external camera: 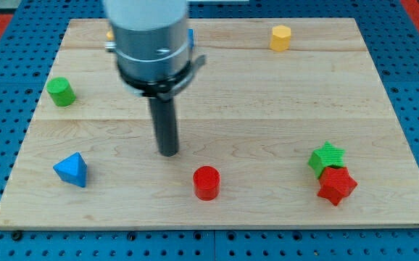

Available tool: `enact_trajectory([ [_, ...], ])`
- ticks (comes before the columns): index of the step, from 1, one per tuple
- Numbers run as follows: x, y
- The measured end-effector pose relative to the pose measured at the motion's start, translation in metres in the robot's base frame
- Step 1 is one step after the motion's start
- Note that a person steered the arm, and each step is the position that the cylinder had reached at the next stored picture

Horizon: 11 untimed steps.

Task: Slide the red circle parallel left to the green star

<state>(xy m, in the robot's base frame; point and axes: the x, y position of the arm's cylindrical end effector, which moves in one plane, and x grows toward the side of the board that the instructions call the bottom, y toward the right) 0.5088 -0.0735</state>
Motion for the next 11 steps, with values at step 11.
enact_trajectory([
  [11,0.017,0.141],
])
